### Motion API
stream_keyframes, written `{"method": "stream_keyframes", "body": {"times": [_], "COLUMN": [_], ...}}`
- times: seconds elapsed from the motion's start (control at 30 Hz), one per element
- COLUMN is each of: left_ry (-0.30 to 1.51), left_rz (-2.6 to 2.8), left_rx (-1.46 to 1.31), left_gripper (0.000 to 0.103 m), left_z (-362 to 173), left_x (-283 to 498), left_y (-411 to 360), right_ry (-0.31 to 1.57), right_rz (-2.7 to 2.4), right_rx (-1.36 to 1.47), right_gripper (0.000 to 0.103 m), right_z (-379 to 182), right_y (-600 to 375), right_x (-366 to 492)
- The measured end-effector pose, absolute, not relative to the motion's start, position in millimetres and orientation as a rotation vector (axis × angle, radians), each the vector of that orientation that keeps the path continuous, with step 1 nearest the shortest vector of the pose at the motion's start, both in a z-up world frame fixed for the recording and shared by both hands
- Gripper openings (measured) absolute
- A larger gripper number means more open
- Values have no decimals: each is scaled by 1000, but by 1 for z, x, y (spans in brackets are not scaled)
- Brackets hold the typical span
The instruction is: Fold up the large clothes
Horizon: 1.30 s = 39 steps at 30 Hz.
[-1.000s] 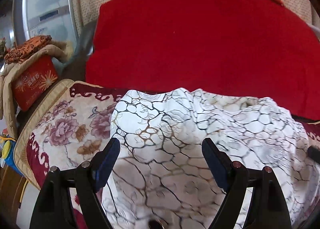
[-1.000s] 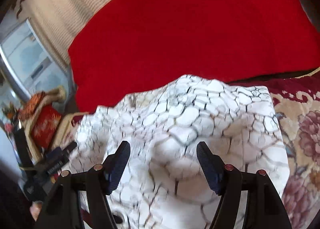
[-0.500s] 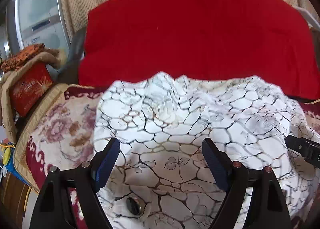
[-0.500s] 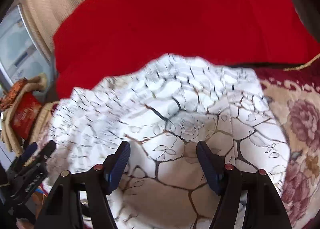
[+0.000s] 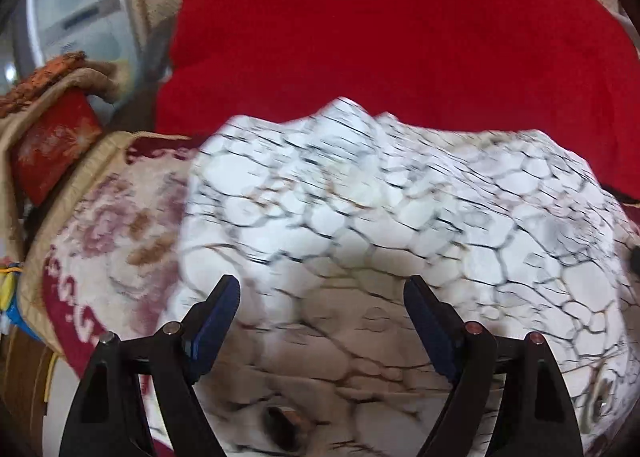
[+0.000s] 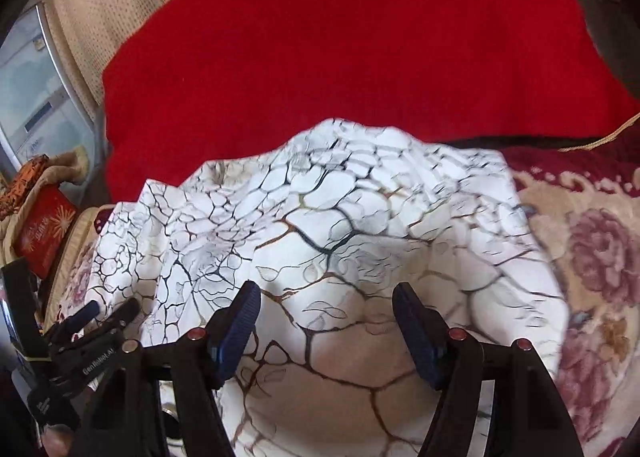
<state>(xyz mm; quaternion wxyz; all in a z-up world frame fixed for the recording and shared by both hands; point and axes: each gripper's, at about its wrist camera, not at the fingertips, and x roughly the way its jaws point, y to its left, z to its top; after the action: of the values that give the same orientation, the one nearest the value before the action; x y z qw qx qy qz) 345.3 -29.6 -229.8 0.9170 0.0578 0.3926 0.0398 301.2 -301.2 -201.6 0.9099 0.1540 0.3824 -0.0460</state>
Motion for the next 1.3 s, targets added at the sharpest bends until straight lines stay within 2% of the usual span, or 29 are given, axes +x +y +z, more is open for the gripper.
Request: {"method": "stream_keyframes", "body": {"times": [0.1,0.17,0.23,0.57,1.3], "left_ry": [854,902,874,743,710], "left_rz": [130,116,124,35,-27], "left_rx": [174,184,207,149,203], "left_gripper": [85,85,85,85,85], "left_z": [-245,-258,-256,-229,-228], "left_x": [353,359,356,338,334], "left_y": [-24,-24,-27,-42,-70], "right_ry": [776,849,885,748,662], "right_rz": [-109,-113,-104,-120,-146], "right_rx": [271,257,249,110,12], "right_gripper": [69,66,66,66,66], "right_z": [-200,-217,-230,-200,-188], "right_y": [-305,-308,-310,-279,-254], "right_x": [294,301,307,288,288]}}
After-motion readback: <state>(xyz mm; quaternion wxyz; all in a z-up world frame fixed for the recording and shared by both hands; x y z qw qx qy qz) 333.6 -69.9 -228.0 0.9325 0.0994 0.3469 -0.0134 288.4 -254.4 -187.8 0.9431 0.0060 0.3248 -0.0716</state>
